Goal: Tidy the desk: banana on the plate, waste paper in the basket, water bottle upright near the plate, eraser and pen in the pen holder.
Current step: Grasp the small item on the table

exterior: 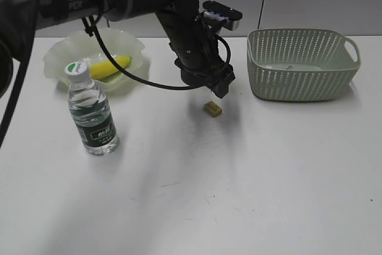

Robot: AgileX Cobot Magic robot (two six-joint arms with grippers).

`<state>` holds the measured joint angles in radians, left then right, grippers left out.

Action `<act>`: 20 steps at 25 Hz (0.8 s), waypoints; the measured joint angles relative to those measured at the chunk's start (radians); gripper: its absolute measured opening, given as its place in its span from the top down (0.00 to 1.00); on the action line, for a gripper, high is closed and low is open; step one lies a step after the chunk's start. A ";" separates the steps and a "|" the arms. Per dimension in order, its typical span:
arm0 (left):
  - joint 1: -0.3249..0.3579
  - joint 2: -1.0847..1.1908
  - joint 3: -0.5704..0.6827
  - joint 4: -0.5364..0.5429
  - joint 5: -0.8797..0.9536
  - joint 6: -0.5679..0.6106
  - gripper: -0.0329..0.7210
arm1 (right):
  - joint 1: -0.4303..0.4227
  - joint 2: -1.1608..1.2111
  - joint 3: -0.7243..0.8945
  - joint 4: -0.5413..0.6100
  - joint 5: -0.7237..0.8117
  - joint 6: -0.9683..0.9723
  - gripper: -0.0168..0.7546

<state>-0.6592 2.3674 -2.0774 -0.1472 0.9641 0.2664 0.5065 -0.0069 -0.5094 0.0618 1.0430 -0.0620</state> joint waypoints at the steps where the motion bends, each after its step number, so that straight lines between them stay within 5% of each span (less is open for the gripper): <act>1: 0.000 0.012 -0.008 0.001 -0.001 -0.005 0.26 | 0.000 0.000 0.000 0.000 0.000 0.001 0.33; 20: -0.004 0.142 -0.027 0.010 -0.069 -0.016 0.26 | 0.000 0.000 0.000 0.000 0.000 0.001 0.33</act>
<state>-0.6628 2.5091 -2.1041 -0.1374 0.8949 0.2508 0.5065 -0.0069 -0.5094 0.0618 1.0430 -0.0613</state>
